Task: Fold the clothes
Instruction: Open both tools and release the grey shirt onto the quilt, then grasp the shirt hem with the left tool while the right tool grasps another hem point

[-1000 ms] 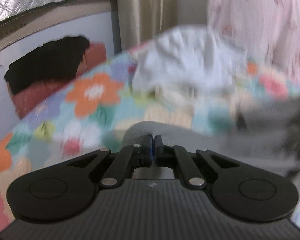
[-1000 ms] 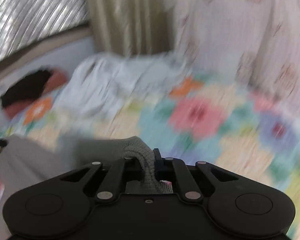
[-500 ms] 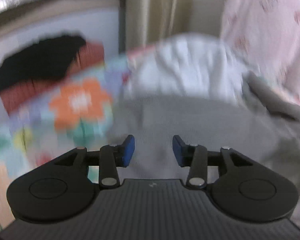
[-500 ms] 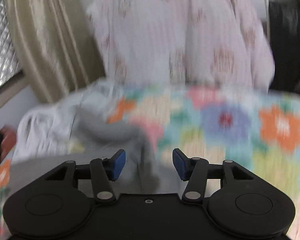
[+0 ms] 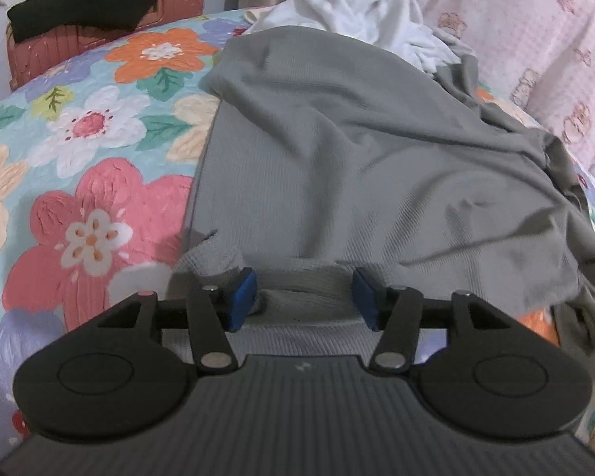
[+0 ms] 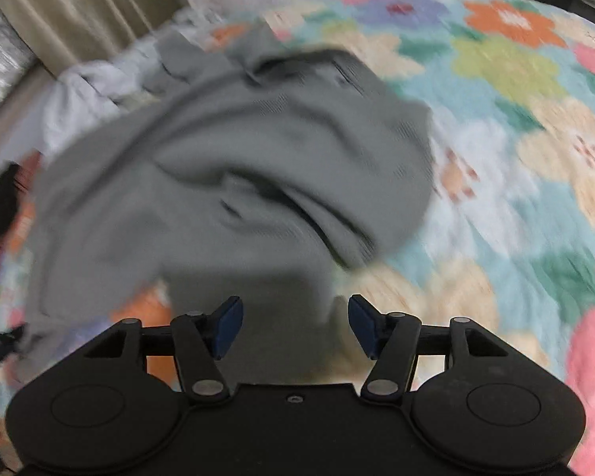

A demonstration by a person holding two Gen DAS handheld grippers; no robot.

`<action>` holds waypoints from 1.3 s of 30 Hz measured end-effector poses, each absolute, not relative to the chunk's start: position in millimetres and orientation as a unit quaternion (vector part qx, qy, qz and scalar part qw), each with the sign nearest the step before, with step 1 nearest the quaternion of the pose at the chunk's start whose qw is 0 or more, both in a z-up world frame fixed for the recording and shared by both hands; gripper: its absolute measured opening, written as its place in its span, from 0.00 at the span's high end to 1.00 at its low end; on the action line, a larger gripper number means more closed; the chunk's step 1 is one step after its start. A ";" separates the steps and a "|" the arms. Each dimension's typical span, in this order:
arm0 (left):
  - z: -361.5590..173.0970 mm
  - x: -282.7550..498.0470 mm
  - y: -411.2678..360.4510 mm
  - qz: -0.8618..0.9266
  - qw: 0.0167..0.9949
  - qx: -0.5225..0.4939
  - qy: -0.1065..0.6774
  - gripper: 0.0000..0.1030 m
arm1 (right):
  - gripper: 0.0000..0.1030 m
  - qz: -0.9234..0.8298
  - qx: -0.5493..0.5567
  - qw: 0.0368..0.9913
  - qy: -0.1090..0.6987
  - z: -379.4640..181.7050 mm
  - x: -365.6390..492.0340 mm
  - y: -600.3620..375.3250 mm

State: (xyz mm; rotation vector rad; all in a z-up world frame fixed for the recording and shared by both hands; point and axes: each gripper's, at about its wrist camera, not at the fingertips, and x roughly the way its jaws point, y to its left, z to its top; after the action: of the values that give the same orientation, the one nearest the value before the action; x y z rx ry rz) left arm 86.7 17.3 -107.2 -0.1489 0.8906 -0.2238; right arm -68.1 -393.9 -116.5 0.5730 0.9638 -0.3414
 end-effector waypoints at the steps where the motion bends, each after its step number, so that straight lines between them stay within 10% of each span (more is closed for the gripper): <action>1: -107.4 82.2 14.0 -0.114 0.895 -0.064 0.427 0.40 | 0.36 -0.160 0.271 0.831 0.459 -120.5 -66.8 -393.1; 5: -114.6 88.5 0.7 -0.120 0.895 -0.043 0.428 0.30 | 0.39 -0.151 0.301 0.817 0.468 -150.4 -56.6 -392.8; 8: -127.1 101.0 -5.3 -0.119 0.892 -0.048 0.433 0.47 | 0.94 -0.138 0.254 0.848 0.444 -138.7 -57.0 -379.9; 9: -128.4 104.2 -8.0 -0.113 0.892 -0.037 0.436 0.77 | 0.94 -0.131 0.243 0.859 0.431 -132.3 -58.5 -376.6; 10: -121.8 100.8 -10.6 -0.116 0.896 -0.024 0.427 0.87 | 0.94 -0.131 0.238 0.867 0.417 -124.8 -62.4 -376.6; 21: -30.3 7.0 -10.3 -0.161 0.929 0.030 0.333 0.90 | 0.95 -0.128 0.147 0.926 0.325 -31.4 -165.3 -386.3; 39: -57.7 -28.3 -6.3 -0.153 0.869 0.043 0.469 0.85 | 0.95 -0.046 0.238 0.906 0.348 -68.1 -204.0 -400.7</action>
State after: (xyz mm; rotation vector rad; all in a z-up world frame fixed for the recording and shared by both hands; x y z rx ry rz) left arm -28.3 -6.3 -57.7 0.0905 0.9814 -0.3197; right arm -204.0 -400.8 -68.1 0.4909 0.7179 -0.0942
